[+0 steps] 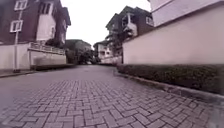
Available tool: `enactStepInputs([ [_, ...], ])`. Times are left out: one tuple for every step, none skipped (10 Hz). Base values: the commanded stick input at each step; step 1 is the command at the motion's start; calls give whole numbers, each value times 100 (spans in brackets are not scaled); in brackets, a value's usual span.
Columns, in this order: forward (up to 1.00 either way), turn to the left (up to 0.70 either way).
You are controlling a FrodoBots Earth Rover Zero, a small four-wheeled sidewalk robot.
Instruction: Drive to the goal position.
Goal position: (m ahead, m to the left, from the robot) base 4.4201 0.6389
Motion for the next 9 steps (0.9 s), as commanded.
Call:
enactStepInputs([
  [70,0],
  [70,0],
  [70,0],
  [70,0],
  [70,0],
  [70,0],
  [70,0],
  [70,0],
  [70,0],
])
